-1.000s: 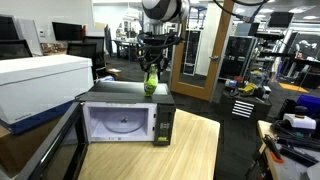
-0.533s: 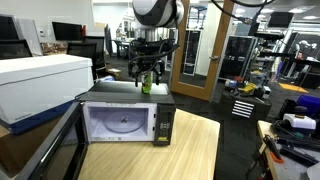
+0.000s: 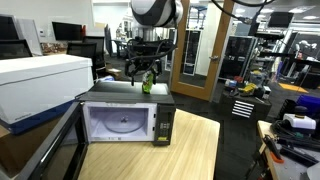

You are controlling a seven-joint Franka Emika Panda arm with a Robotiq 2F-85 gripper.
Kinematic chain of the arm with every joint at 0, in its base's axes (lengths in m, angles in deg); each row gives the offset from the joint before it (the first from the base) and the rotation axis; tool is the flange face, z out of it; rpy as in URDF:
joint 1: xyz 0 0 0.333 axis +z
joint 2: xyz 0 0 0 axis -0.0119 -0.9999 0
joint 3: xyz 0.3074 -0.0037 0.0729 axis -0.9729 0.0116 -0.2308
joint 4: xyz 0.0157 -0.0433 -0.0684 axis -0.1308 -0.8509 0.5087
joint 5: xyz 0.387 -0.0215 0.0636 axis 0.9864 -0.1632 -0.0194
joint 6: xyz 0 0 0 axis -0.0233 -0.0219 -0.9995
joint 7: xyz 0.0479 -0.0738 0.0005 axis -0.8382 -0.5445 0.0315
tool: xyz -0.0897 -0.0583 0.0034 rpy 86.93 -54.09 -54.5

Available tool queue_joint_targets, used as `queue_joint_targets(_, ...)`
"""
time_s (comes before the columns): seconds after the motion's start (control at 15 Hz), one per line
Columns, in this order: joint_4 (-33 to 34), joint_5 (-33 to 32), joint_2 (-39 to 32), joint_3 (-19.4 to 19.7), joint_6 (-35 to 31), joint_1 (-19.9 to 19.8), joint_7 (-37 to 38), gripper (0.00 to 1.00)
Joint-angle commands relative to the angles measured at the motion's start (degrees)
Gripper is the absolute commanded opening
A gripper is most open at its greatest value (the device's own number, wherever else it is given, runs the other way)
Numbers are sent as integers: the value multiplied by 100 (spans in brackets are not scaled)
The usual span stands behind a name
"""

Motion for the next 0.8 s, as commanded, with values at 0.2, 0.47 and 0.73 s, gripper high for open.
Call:
queue_joint_targets(0.2, -338, -408, 283, 106, -182, 353, 549, 100)
queue_joint_targets(0.47, -718, -851, 747, 49, -85, 635, 1231, 100)
queue_joint_targets(0.73, -1104, -1402, 1249, -128, 43, 577, 405, 100)
